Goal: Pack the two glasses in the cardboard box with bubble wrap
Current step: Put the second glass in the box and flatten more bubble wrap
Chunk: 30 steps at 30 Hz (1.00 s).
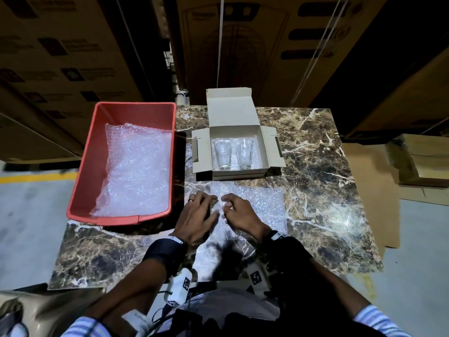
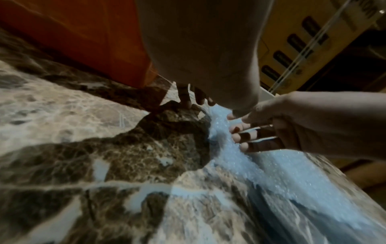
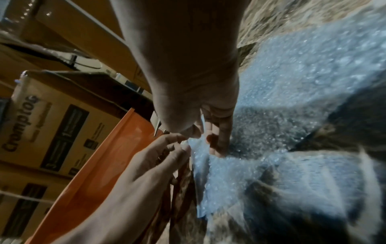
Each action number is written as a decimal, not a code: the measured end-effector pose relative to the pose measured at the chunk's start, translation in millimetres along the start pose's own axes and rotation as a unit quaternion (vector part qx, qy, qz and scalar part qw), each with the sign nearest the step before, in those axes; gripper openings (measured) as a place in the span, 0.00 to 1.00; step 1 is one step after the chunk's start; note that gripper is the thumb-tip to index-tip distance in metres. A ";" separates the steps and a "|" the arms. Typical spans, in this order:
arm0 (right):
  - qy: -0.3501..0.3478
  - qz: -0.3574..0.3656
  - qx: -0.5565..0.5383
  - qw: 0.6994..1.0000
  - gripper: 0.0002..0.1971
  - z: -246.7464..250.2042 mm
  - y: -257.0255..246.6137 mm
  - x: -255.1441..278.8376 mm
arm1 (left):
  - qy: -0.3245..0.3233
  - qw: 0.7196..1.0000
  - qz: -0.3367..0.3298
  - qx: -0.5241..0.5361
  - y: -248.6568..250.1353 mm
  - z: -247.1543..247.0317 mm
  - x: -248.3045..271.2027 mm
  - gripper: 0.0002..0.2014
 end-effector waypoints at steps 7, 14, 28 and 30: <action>0.113 0.010 0.043 0.993 0.06 60.5 23.0 4.1 | -0.042 0.994 -0.008 -0.104 8.9 -15.0 -4.0 0.24; 0.226 -0.075 0.209 0.948 0.34 127.7 53.3 33.4 | -0.029 0.991 0.016 -0.133 19.4 -14.9 -10.3 0.23; 0.240 -0.122 -0.211 0.940 0.16 172.0 103.7 51.0 | -0.050 0.990 -0.112 -0.069 115.2 -26.3 -27.3 0.28; 0.249 -0.117 -0.222 0.935 0.12 186.0 109.8 59.5 | -0.077 0.986 -0.140 -0.042 135.3 -30.5 -28.4 0.33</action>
Point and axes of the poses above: each hand's wrist, its own x-axis away from the middle knuckle, its own z-axis out of the back of the hand, y = z × x, the point moved 7 cm from there along -x, towards the middle knuckle, and after that the axes turned 12 degrees about -x, right-handed, at the moved point
